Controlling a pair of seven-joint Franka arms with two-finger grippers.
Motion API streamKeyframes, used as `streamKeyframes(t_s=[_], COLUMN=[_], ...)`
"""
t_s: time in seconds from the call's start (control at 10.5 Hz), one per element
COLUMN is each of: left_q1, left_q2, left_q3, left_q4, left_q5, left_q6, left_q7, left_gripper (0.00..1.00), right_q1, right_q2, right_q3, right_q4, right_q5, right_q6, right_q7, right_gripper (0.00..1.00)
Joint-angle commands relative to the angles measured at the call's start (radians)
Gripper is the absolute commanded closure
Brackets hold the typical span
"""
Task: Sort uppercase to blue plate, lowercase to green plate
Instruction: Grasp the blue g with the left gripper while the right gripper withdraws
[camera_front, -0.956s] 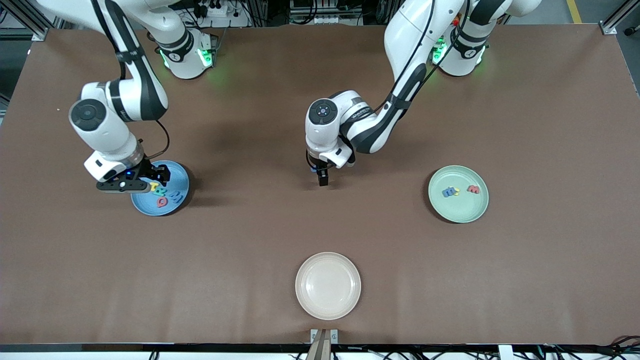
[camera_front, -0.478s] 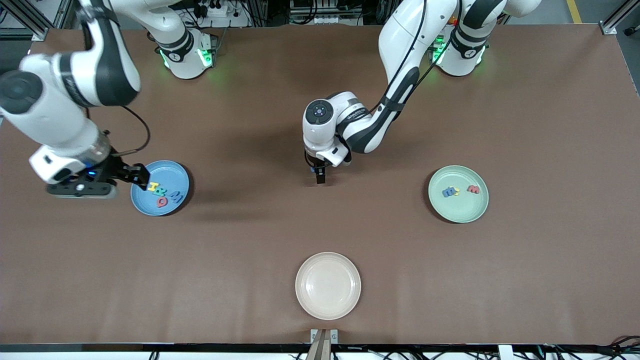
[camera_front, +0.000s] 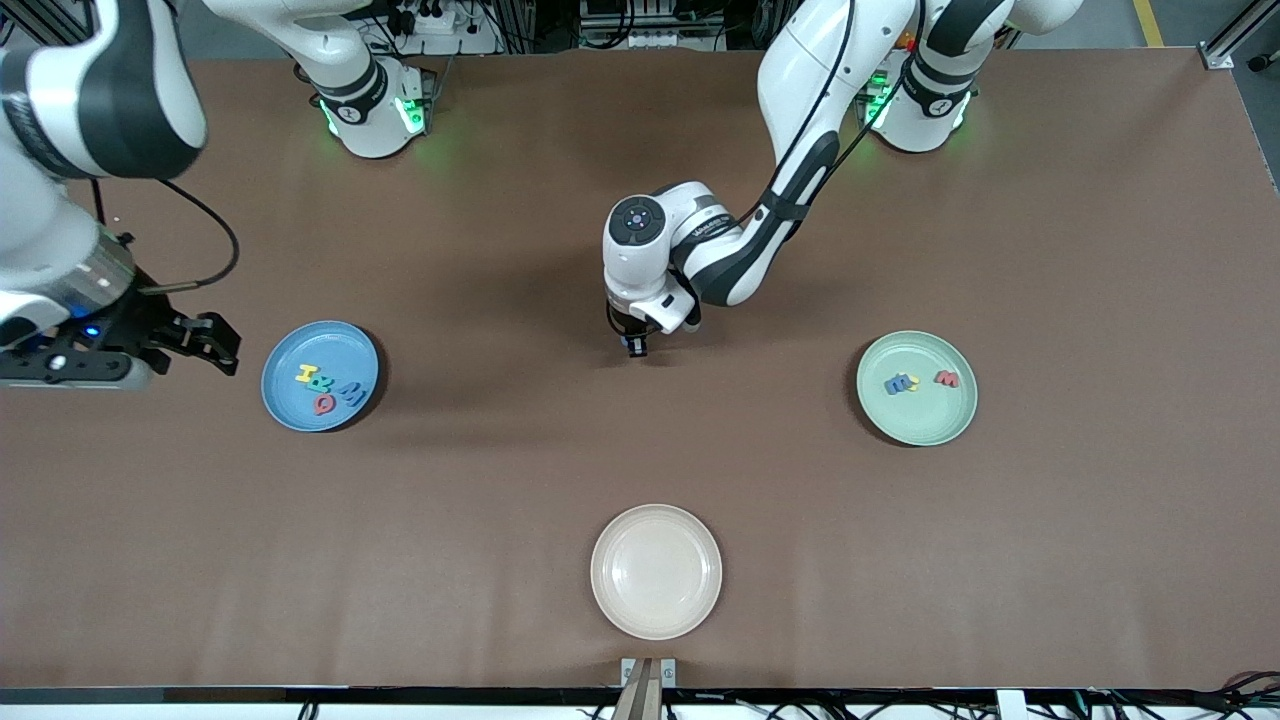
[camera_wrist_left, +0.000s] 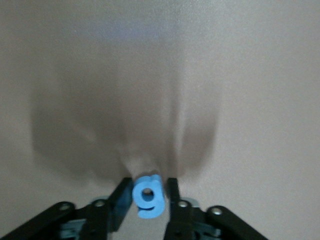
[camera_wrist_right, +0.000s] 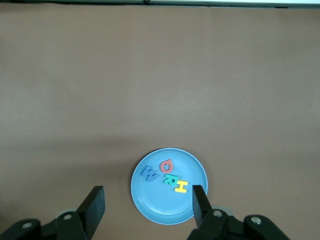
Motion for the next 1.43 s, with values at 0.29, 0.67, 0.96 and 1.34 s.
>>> streamKeyframes(t_s=[0.29, 0.67, 0.96, 1.34], left_q1=[0.041, 0.214, 0.381, 0.580], left_q2=[-0.059, -0.245, -0.328, -0.331], left_q3=[0.011, 0.002, -0.002, -0.002], left_q4=[-0.050, -0.200, -0.286, -0.286], left_q5=[0.071, 0.071, 0.068, 0.066], left_q6=[-0.018, -0.092, -0.130, -0.211], left_q7=[0.035, 0.234, 0.435, 0.665], left_gripper=[1.00, 1.00, 1.00, 1.00], right_q1=[-0.100, -0.111, -0.100, -0.106], right_q2=[0.025, 0.025, 0.025, 0.028], right_q3=[0.087, 0.095, 0.090, 0.084], right_q4=[0.221, 0.318, 0.329, 0.327], right_q5=[0.036, 0.070, 0.055, 0.049], right_q6=[-0.220, -0.351, -0.385, -0.432], right_q7=[-0.038, -0.036, -0.021, 0.013], right_gripper=[0.21, 0.21, 0.14, 0.00])
